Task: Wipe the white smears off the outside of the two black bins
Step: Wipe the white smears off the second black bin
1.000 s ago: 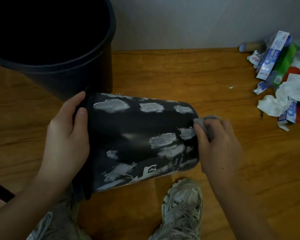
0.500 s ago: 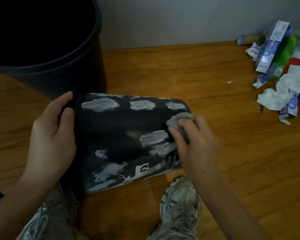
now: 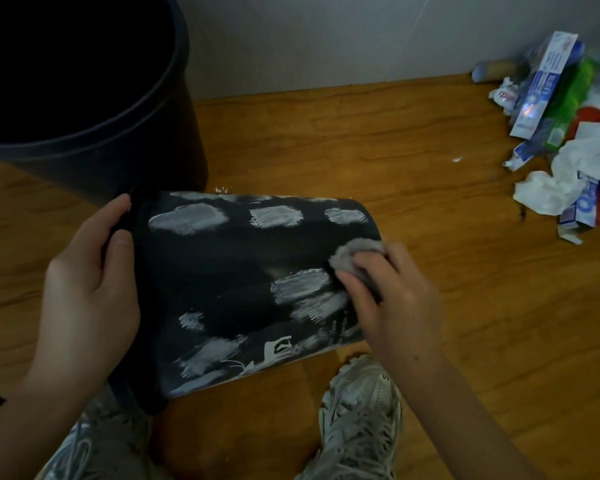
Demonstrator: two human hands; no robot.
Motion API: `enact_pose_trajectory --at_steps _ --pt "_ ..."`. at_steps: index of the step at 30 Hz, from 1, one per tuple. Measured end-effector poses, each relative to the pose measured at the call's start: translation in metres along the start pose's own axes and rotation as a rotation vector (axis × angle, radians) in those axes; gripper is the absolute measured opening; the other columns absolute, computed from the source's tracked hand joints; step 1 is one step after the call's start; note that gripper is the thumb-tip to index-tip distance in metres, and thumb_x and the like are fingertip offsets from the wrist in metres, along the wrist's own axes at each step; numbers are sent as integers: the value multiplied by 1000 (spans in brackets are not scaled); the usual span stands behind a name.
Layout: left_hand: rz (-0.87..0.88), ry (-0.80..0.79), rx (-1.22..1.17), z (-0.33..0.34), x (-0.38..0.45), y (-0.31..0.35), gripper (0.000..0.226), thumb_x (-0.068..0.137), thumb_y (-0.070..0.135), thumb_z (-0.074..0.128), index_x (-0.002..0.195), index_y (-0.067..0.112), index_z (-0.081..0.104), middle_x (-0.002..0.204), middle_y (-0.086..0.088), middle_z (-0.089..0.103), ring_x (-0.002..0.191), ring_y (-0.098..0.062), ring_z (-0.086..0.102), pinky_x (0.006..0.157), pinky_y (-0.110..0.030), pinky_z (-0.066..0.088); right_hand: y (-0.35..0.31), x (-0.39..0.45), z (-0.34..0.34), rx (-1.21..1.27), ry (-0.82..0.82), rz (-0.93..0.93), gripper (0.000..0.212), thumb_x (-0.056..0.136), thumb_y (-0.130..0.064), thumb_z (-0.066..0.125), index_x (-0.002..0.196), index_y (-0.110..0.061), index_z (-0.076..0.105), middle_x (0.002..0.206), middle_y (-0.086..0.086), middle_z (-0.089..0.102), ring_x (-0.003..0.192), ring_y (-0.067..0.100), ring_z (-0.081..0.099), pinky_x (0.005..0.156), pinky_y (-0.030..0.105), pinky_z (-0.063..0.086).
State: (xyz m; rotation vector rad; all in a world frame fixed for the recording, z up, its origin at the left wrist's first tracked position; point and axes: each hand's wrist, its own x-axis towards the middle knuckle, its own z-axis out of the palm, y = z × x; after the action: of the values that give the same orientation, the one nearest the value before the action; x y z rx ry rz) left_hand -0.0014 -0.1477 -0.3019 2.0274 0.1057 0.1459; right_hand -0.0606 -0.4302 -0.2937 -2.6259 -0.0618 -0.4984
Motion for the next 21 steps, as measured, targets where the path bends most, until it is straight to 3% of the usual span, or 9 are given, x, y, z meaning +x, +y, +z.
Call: enact_pose_trajectory --at_steps 2,4,11,15,17,21 --pt "-5 -5 15 0 1 1 33 101 34 34 129 50 43 123 37 51 123 6 47 98 -7 37 10 -5 -8 -27 22 76 27 93 -32 56 96 -8 68 97 5 60 76 2 47 63 5 34" --pt "-10 2 24 1 1 0 33 102 34 35 128 51 43 123 38 51 123 8 46 97 -5 36 11 6 -10 -64 36 113 27 93 -34 55 94 -10 67 96 3 60 74 5 49 62 6 33" --pt "0 20 5 1 2 -4 33 100 37 35 127 52 46 127 31 52 126 1 47 107 -30 39 -10 2 10 13 1 -89 22 94 -31 57 97 -11 65 97 5 60 82 -1 42 67 2 34" --pt "-10 9 13 2 1 -2 33 100 36 35 128 51 45 125 35 52 124 5 46 103 -17 39 11 -12 -4 -56 73 98 28 94 -33 56 93 -8 69 94 6 60 79 -3 40 62 1 34" --pt "0 10 7 2 2 -1 34 100 37 35 129 50 44 125 35 51 125 3 46 104 -22 39 11 0 -8 -107 103 149 29 93 -34 55 93 -9 68 94 4 60 78 -4 37 58 1 30" --pt "11 18 15 2 0 -3 33 100 37 35 127 53 44 124 36 51 126 2 46 105 -25 38 -8 7 7 -45 76 19 23 92 -31 58 95 -9 67 95 5 60 77 3 45 64 6 33"
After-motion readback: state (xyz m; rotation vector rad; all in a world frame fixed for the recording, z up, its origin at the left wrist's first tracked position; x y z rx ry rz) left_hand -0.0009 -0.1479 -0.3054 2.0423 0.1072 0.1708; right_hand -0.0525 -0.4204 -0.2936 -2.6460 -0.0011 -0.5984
